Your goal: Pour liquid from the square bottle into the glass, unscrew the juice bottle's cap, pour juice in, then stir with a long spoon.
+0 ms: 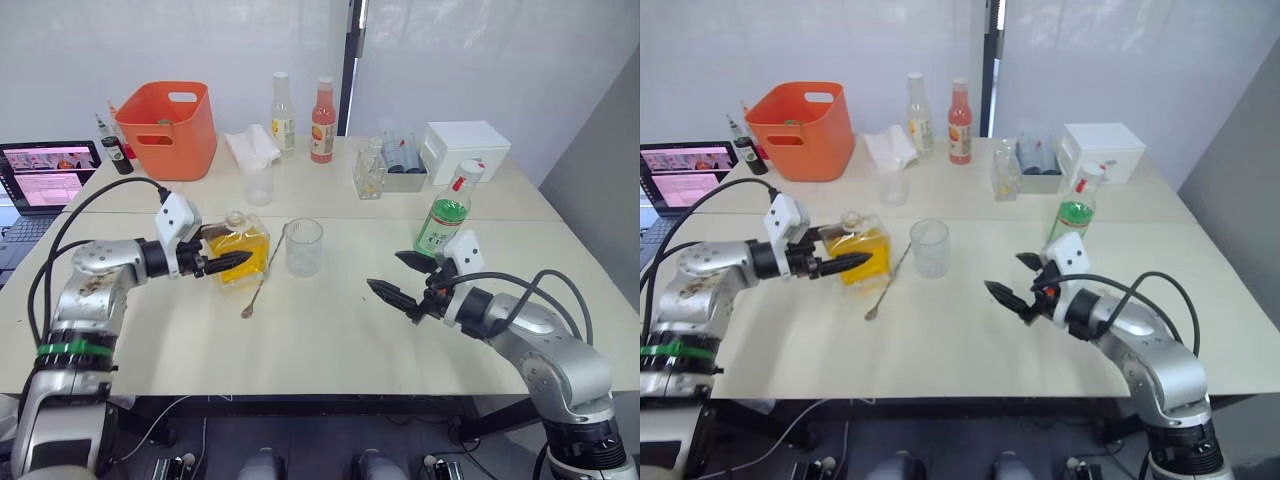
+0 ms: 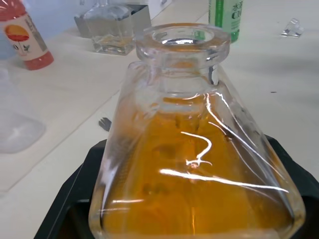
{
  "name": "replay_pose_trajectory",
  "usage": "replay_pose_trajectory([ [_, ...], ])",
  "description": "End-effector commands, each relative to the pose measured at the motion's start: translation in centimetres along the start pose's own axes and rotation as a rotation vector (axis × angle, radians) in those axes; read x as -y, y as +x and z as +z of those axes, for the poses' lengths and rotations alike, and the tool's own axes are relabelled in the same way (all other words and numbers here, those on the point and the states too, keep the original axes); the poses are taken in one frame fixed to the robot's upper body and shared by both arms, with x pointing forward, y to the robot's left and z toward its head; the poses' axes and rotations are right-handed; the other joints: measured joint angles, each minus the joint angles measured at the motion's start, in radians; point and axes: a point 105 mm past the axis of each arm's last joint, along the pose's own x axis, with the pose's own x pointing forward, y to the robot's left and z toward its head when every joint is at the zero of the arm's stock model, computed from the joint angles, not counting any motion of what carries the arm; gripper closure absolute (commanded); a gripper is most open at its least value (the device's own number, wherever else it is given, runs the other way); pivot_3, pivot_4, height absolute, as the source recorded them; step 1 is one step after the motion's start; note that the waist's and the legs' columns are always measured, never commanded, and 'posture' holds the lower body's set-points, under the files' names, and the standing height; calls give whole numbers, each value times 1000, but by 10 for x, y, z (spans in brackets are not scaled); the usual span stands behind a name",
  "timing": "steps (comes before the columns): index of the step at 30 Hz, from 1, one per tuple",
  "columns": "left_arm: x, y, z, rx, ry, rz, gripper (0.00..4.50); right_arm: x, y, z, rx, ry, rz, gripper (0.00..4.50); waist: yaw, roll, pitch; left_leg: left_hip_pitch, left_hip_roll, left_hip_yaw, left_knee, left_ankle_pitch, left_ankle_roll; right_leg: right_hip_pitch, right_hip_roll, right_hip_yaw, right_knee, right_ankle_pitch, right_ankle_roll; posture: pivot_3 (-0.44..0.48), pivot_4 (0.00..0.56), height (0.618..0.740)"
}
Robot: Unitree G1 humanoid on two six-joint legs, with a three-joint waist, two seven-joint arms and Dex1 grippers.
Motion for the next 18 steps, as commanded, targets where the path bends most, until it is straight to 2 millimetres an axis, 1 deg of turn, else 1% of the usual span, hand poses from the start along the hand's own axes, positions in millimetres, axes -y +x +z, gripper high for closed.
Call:
replay_pose_trajectory([
  [1, -22, 5, 42, 119, 144, 71, 1678, -6, 2, 18, 62, -45, 12, 151, 0, -1, 0, -1, 0, 0, 0, 0, 0, 0, 0, 0, 0, 0, 0, 0, 150, 715],
  [3, -31, 15, 43, 115, 186, 115, 1678, -9, 3, 20, 80, -55, 21, 151, 1, -1, 1, -1, 0, 0, 0, 0, 0, 0, 0, 0, -1, 0, 0, 0, 150, 715],
  [5, -36, 25, 46, 121, 223, 138, 1678, -11, 4, 20, 88, -59, 24, 151, 0, -1, 1, -1, 0, -1, 0, 0, 0, 0, 0, -1, -1, 0, 0, 0, 150, 715],
  [8, -40, 40, 49, 116, 291, 165, 1678, -12, 6, 20, 97, -59, 21, 151, 0, -1, 1, -2, 0, -1, 0, 0, 0, -1, 0, -1, -1, 0, 0, 0, 150, 715],
  [10, -41, 47, 49, 101, 332, 179, 1678, -13, 7, 21, 106, -61, 20, 151, 0, -1, 1, -3, -1, -1, 1, 0, 0, -1, 0, -1, -1, 0, 0, 0, 150, 715],
  [14, -43, 59, 56, 113, 386, 209, 1678, -16, 10, 25, 128, -62, 25, 151, -3, -2, 1, -7, -1, -2, 1, 0, 0, -4, 0, -2, 2, 0, 1, 0, 150, 715],
  [18, -43, 70, 62, 97, 487, 253, 1678, -20, 12, 27, 139, -61, 25, 151, -2, -2, 1, -14, -1, -2, 2, 0, 0, -11, 0, -2, 4, 1, 1, 0, 150, 715],
])
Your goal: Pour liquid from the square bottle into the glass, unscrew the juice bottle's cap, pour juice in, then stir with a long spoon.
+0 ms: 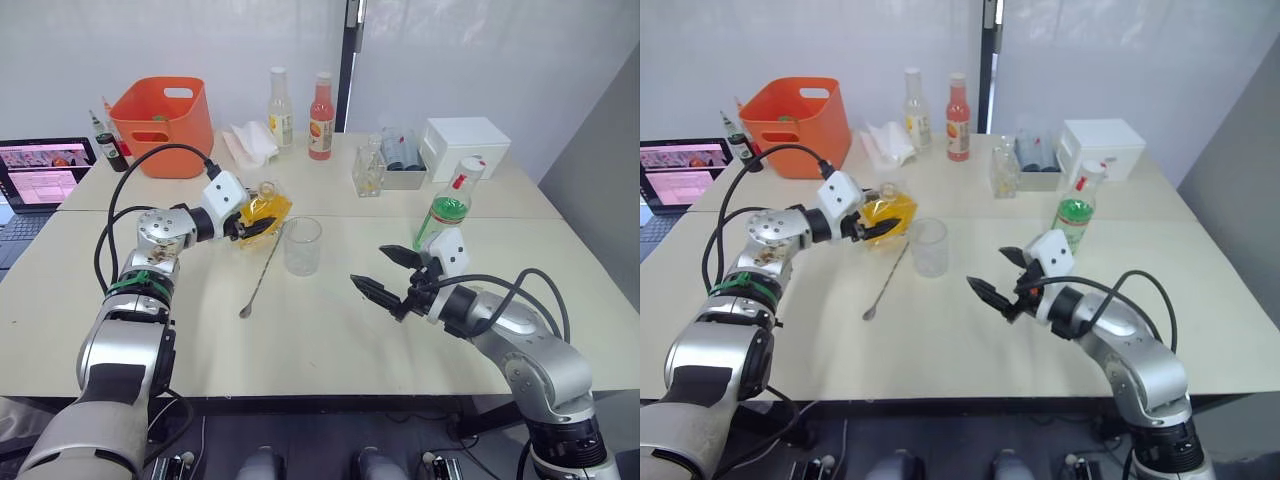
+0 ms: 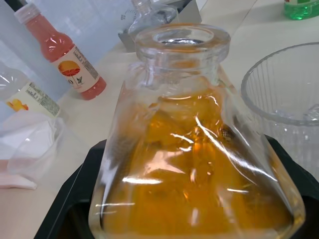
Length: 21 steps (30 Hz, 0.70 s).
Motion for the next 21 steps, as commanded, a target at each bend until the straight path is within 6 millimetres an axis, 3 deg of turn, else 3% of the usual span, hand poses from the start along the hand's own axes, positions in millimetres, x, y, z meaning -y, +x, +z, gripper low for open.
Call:
replay_pose_trajectory([
  [1, -29, 3, 48, 129, 167, 123, 1678, -6, 1, 17, 62, -47, 7, 151, 0, 0, 0, -1, 0, 0, 0, 0, 0, -1, 0, 0, 0, 0, 0, 0, 150, 715],
  [21, -24, 13, 65, 138, 556, 206, 1678, -11, 2, 20, 85, -28, -19, 151, 1, 0, 0, -2, 0, 0, 0, 0, 0, -2, 0, -1, 1, 0, 0, 0, 150, 715],
])
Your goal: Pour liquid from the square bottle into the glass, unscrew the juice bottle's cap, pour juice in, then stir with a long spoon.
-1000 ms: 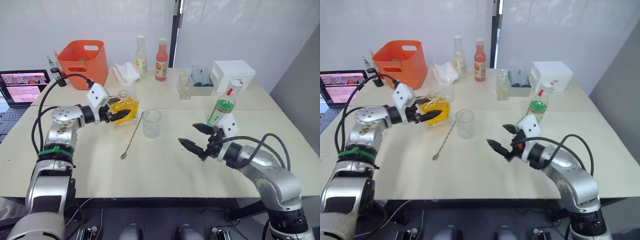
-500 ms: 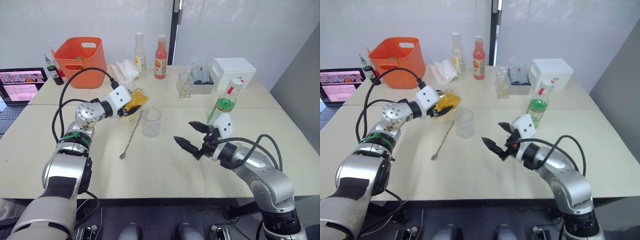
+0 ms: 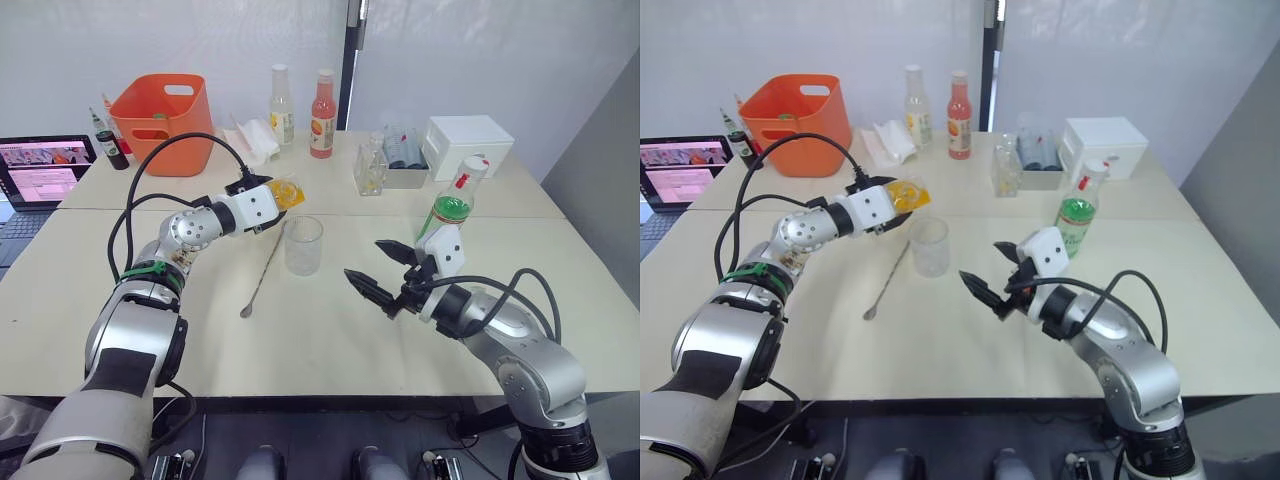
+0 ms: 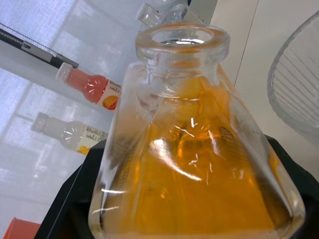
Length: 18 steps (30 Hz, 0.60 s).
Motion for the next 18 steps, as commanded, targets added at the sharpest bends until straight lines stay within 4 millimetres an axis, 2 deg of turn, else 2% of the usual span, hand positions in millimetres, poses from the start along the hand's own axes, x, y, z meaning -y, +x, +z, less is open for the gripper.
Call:
replay_pose_trajectory([
  [1, -48, -1, 33, 108, 145, 159, 1678, -5, -1, 13, 47, -22, 11, 151, -1, 0, 0, 0, 0, 0, 0, 0, 0, 0, 0, 0, 0, 0, 0, 0, 150, 715],
  [18, -43, 0, 34, 94, 439, 178, 1678, -6, -1, 15, 60, -7, 12, 151, 1, 0, 0, 0, 0, 0, 0, 0, 0, 0, 0, 0, 1, 0, 0, 0, 150, 715],
])
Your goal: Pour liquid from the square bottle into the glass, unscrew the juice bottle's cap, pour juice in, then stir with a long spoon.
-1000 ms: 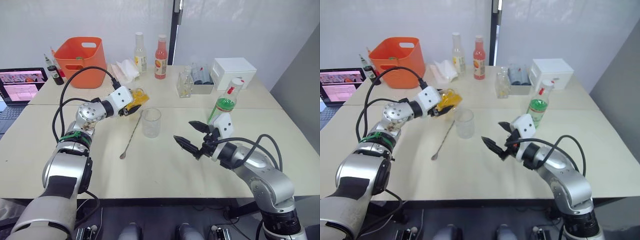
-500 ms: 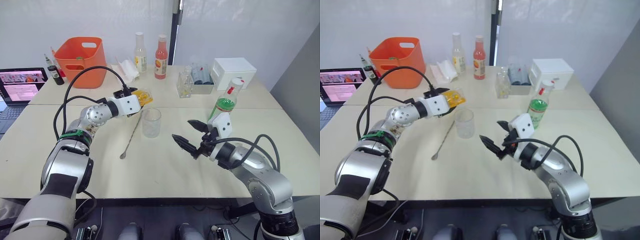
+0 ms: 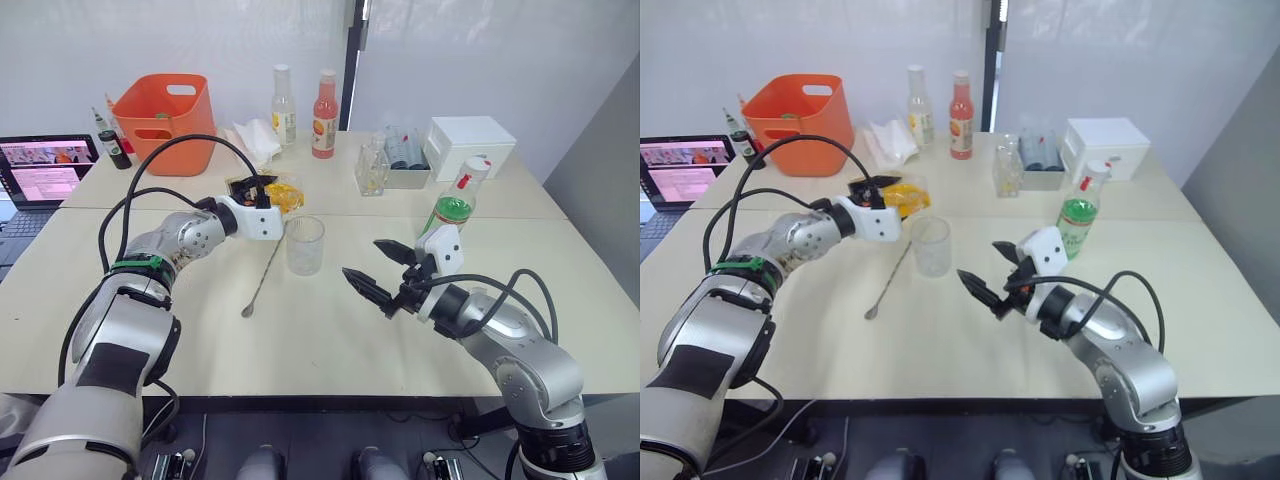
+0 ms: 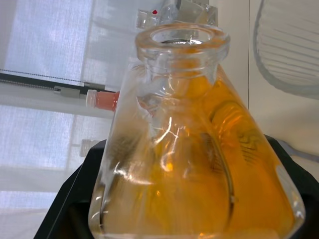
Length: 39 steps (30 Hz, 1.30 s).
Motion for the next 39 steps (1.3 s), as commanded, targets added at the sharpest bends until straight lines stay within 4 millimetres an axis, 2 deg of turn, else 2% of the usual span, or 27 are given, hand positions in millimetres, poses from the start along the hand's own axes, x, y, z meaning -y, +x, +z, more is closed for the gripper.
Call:
replay_pose_trajectory([
  [1, -52, 2, 15, 68, 95, 170, 1678, -4, -2, 15, 48, -31, 8, 151, 0, 0, 0, 0, 0, 0, 0, 0, 0, 0, 0, 0, 0, 0, 0, 0, 150, 715],
  [18, -52, 3, 19, 86, 244, 198, 1678, -4, -4, 14, 51, -21, 1, 151, 8, 0, 0, 0, 0, 0, 2, 0, 0, 0, 0, 0, 3, 0, 0, 0, 150, 715],
  [39, -51, 6, 21, 91, 315, 190, 1678, -5, -3, 14, 54, -18, -2, 151, 9, 0, 0, -1, 0, 0, 10, 0, 1, 0, 0, 0, 8, 0, 0, 0, 150, 715],
])
